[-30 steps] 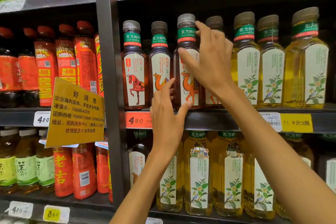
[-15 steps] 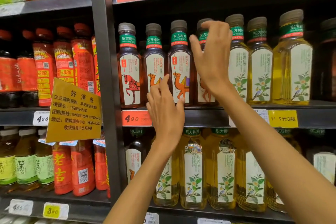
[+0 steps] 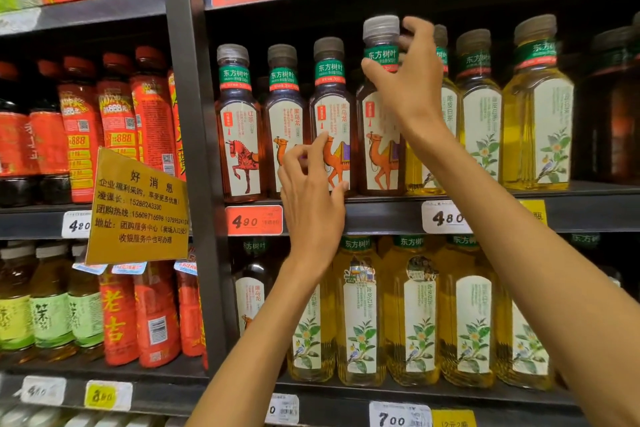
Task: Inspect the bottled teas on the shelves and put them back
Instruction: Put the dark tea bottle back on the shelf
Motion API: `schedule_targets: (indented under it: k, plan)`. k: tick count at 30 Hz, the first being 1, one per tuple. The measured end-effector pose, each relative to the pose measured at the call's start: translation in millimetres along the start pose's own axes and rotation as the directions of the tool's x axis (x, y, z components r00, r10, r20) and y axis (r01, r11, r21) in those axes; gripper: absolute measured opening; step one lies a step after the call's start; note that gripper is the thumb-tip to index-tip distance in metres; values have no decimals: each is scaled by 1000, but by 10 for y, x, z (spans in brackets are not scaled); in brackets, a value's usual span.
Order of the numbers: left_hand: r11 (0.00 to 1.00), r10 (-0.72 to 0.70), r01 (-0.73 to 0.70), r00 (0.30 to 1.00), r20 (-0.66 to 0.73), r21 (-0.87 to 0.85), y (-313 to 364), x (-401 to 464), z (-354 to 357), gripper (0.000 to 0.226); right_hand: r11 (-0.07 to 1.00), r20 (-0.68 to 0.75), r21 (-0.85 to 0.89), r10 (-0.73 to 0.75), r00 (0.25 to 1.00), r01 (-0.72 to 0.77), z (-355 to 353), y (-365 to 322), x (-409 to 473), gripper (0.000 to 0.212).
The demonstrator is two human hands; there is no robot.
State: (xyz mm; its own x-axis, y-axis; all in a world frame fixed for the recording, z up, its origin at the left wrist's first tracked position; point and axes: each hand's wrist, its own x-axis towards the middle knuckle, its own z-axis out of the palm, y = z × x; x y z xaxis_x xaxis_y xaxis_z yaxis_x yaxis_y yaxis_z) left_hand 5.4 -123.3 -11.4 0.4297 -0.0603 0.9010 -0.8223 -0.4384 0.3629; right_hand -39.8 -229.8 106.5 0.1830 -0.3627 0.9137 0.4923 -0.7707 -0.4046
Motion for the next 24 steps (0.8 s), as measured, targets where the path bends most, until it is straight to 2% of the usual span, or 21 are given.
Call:
schedule_targets:
  k: [2, 7, 11, 13, 15, 17, 18, 20, 24]
  plan:
    - [999, 17, -17, 1000, 3, 33, -10, -13, -2, 67, 998, 7, 30, -49, 999, 49, -103, -16, -51, 53]
    - [999, 22, -21, 1000, -13, 28, 59, -121, -34, 46, 992, 156, 94, -103, 982, 89, -221, -94, -216, 47]
    - [997, 76, -75, 994, 75, -20, 152, -265, -90, 50, 957, 76, 255, -159, 984, 135, -312, -221, -361, 39]
    - [989, 75, -54, 986, 148, -139, 214, -339, -157, 60, 920, 55, 389, -78, 995, 51, -385, -308, -408, 26]
    - [940, 56, 33, 967, 248, -340, 296, -433, -263, 65, 846, 119, 526, 26, 993, -85, -478, -392, -450, 13]
    - [807, 60, 156, 938, 342, -570, 364, -546, -360, 63, 768, 205, 605, 105, 973, -211, -565, -421, -514, 13]
    - [747, 66, 209, 921, 383, -631, 380, -609, -390, 61, 732, 255, 625, 138, 957, -272, -599, -413, -565, 16]
    - [693, 63, 300, 880, 470, -656, 383, -742, -414, 56, 697, 351, 611, 187, 917, -376, -646, -349, -683, 18]
    - [653, 30, 463, 775, 632, -599, 319, -1017, -404, 51, 656, 549, 518, 237, 802, -549, -722, -130, -807, 25]
